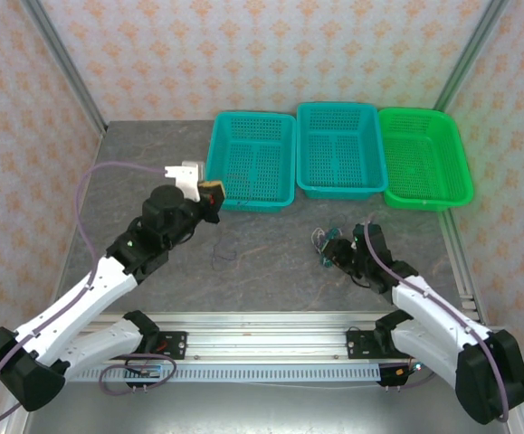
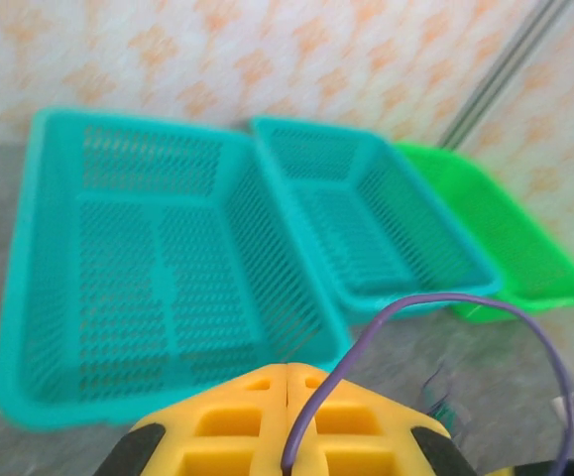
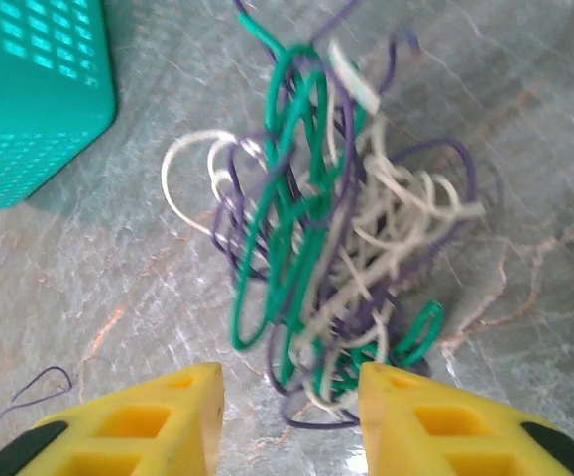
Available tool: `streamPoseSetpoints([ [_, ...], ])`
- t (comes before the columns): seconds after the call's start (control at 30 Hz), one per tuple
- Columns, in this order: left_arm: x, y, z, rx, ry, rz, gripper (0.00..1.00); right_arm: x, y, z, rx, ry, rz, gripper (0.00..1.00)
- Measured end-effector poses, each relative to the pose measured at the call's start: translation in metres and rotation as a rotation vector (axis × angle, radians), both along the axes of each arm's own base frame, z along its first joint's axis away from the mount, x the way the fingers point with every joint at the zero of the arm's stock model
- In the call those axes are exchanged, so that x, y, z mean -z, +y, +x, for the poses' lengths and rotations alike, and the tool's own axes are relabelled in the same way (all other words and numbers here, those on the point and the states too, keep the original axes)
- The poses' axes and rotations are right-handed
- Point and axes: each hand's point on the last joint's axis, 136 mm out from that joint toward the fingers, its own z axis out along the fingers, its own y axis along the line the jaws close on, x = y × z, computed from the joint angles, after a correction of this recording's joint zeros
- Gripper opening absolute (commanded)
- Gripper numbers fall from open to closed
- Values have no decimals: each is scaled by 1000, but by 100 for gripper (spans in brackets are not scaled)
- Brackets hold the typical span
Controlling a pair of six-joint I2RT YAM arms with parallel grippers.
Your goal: Untangle the cables
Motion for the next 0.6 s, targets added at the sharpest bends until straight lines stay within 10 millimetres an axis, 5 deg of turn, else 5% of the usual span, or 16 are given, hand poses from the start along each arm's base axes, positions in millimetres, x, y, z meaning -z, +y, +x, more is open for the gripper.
streamPoseSetpoints([
  [0.2, -113, -12, 13, 21, -171, -86, 0, -50, -1, 18, -7, -154, -16, 51],
  [0.4, -219, -29, 39, 22, -345, -102, 0, -69, -5, 21, 5, -213, -30, 52],
  [0.5, -259, -39, 60, 7, -417, -82, 0, -70, -8, 20, 10, -213, -45, 52],
  [0.6, -273, -45, 86, -31, -444, -53, 0, -75, -10, 19, 11, -222, -53, 54],
])
